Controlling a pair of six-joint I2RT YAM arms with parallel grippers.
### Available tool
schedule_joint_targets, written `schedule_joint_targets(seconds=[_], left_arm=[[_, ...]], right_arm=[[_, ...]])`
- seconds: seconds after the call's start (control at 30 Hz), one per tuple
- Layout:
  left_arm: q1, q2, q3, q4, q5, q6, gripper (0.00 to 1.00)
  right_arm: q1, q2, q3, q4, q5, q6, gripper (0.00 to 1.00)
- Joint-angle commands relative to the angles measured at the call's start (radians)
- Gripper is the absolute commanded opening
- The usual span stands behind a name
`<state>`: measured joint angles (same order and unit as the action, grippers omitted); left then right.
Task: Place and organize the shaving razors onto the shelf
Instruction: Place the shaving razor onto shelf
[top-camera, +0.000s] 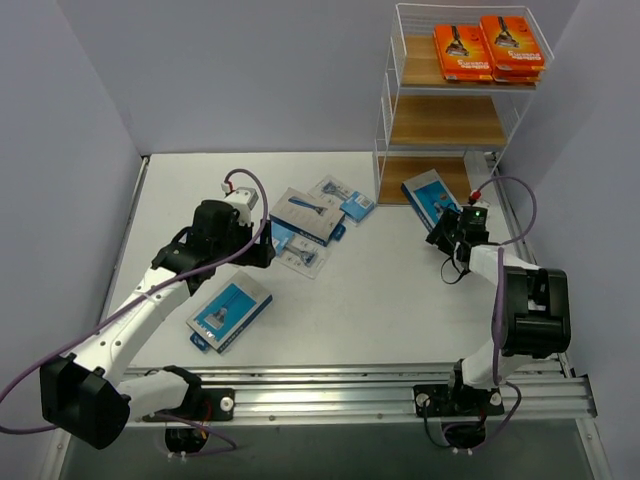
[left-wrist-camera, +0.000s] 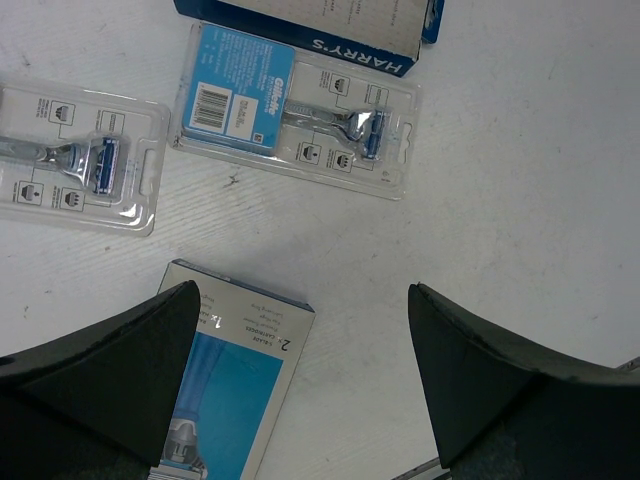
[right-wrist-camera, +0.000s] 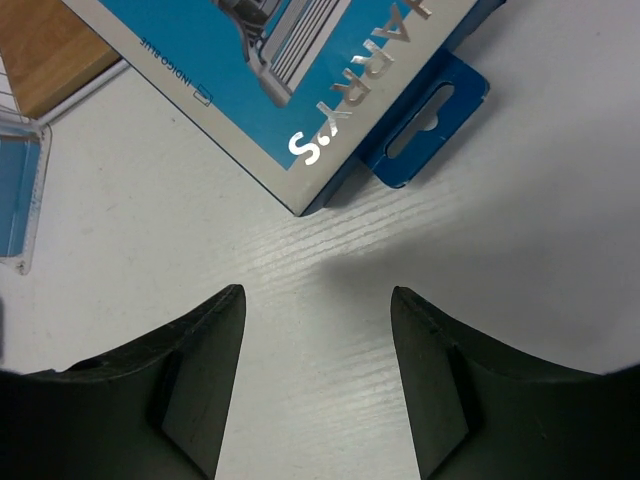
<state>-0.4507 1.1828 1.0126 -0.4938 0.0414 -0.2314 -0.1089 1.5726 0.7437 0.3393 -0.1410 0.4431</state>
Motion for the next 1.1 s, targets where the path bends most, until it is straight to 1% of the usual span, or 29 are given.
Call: schedule_joint_targets(seconds=[0.0,0.17,0.23,0.43,0.6,0.9,1.07], left_arm=[[-0.006,-0.025,0.050,0.001,-0.002,0.009,0.94],[-0.008,-0.012,0.052,-0.002,-0.002,0.010,0.94],[-0.009,-0.009,0.052,-0.002,0.002,0.010,0.94],[-0.009,-0.006,0.052,-0.002,0.006,0.010,0.94],[-0.009,-0.006,0.052,-0.003,0.006,0.012,0.94],[-0.009,0.001,0.055,-0.005,0.006,0.012,0.94],[-0.009,0.005,0.055,-0.003,0.014,0.014,0.94]], right_arm=[[0.047,0.035,0.066,-0.051,0.099,-0.052,0.56],[0.074,0.105,0.118,-0.085,0.231,-0.012,0.55],[0.074,0.133,0.141,-0.085,0.253,-0.001,0.55],[0.074,0.208,0.190,-0.054,0.274,0.046,0.54],[0.074,0.274,0.235,-0.028,0.284,0.131,0.52],[0.080,0.320,0.296,0.053,0.251,0.238,0.50],[0.081,0.336,0.324,0.063,0.253,0.282,0.47]])
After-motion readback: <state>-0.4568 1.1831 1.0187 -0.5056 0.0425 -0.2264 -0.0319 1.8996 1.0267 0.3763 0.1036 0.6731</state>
